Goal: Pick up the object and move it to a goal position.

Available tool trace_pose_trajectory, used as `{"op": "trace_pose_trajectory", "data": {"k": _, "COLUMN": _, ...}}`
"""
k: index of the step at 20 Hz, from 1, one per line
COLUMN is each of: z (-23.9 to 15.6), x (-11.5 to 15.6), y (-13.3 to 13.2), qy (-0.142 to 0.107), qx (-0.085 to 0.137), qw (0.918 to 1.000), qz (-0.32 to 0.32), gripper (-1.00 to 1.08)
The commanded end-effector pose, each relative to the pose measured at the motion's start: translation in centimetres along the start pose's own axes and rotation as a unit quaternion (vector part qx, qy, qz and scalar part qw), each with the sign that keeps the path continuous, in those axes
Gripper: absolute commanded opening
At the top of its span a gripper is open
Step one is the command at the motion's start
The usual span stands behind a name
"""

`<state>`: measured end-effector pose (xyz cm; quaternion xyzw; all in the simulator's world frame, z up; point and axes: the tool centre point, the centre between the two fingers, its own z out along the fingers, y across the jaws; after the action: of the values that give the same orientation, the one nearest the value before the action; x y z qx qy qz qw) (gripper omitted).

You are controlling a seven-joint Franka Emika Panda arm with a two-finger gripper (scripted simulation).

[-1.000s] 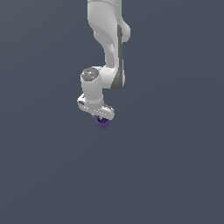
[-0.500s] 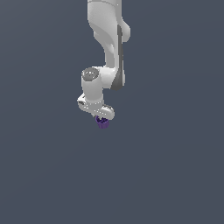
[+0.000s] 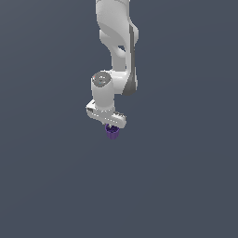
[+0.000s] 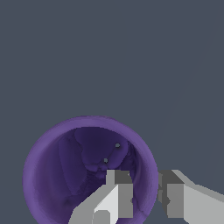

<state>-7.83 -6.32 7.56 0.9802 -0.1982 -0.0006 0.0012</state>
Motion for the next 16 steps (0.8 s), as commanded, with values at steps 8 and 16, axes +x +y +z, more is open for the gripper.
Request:
{"op": "trace_pose_trajectory", "data": {"k": 8, "z": -2.4, "x": 0.4, "y": -8.3, "qy": 0.001, "qx": 0.0, "qw": 1.0, "qz": 0.0, "gripper": -1.0}}
{"op": "trace_pose_trajectory", "data": {"k": 16, "z": -4.3, "x": 0.9, "y": -15.2, "qy": 0.001, "qx": 0.0, "qw": 1.0, "qz": 0.0, "gripper": -1.0}}
